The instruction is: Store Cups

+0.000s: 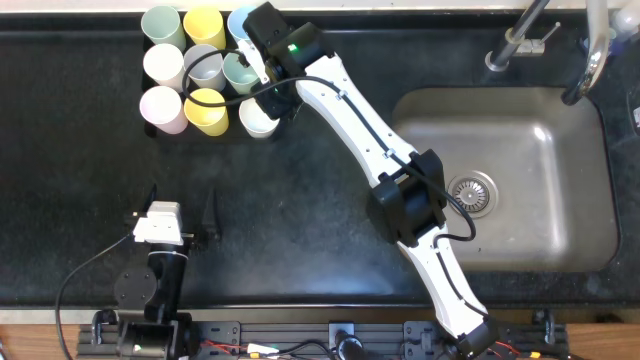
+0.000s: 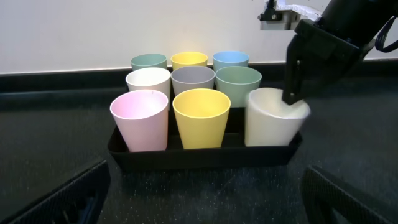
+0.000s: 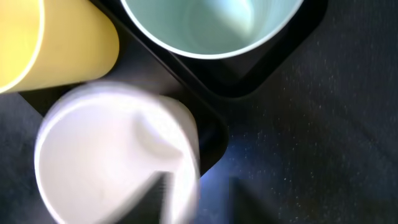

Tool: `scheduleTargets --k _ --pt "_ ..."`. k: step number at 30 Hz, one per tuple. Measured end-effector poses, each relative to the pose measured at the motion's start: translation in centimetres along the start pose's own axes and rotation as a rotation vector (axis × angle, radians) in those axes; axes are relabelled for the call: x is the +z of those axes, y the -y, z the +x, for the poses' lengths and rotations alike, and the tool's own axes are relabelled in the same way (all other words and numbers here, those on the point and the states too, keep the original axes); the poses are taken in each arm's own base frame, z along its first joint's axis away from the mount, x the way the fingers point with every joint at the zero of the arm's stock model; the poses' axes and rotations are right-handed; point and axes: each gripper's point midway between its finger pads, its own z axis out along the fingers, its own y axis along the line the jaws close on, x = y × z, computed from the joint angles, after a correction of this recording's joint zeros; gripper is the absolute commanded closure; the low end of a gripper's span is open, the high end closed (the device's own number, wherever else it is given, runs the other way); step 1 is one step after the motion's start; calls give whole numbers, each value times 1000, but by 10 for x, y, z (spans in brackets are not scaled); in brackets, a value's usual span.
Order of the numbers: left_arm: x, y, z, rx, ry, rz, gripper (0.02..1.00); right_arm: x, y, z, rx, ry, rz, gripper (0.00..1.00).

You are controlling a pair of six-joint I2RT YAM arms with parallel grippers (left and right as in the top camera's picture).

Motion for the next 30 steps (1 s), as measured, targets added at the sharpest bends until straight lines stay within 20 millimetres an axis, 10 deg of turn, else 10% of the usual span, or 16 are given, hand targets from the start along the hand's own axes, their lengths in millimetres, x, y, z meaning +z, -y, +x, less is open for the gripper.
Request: scheduleTargets --k 1,17,24,30 --pt "0 0 0 0 0 0 20 0 0 0 -2 0 0 3" --pt "0 0 0 0 0 0 18 -17 18 6 30 -13 86 3" --pt "0 0 0 0 0 0 20 -141 57 -5 208 201 150 3" --pt "0 0 0 0 0 0 20 -263 122 65 466 303 350 7"
